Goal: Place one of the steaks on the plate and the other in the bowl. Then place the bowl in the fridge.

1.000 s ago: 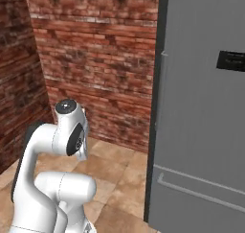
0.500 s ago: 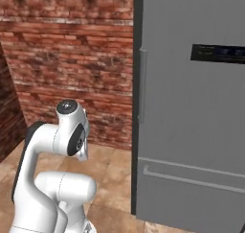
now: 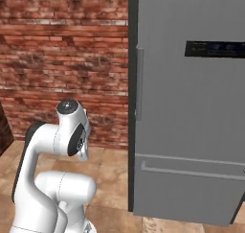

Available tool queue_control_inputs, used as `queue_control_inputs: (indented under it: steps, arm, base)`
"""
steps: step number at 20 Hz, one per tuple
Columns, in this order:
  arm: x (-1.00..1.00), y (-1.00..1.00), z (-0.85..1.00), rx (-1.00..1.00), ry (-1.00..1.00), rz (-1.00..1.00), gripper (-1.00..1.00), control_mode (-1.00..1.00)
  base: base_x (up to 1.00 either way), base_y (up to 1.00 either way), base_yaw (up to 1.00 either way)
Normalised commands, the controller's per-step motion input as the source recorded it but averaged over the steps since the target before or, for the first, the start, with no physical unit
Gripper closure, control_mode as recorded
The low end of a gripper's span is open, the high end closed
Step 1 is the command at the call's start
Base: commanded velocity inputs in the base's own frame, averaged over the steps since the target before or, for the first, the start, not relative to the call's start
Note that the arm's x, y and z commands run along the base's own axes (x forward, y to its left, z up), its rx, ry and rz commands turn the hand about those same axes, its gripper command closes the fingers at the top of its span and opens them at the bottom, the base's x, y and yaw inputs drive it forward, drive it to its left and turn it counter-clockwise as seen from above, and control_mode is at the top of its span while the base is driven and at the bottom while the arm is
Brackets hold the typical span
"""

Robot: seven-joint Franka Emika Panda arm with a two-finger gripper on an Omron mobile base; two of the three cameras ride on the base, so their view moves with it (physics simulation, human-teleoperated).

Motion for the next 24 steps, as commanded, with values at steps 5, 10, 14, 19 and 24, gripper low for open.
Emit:
queue_control_inputs:
  steps: [5,10,14,19,24]
  arm:
    - [0.00,0.00,0.00,0.00,0.00,0.00,-1.00,1.00]
    - [0.00,0.00,0.00,0.00,0.00,0.00,-1.00,1.00]
    - [0.00,0.00,0.00,0.00,0.00,0.00,-1.00,1.00]
    - [-0.11,0.01,0.03,-0.02,-0.10,0.00,-1.00,-1.00]
    - [-0.28,-0.18,0.04,-0.09,-0.19,0.05,-1.00,-1.00]
  base:
    - [-0.03,0.21,-0.17]
    - [-0.04,0.16,-0.08]
    - [-0.02,0.16,-0.03]
    - [0.00,0.03,0.00]
    - [0.00,0.00,0.00]
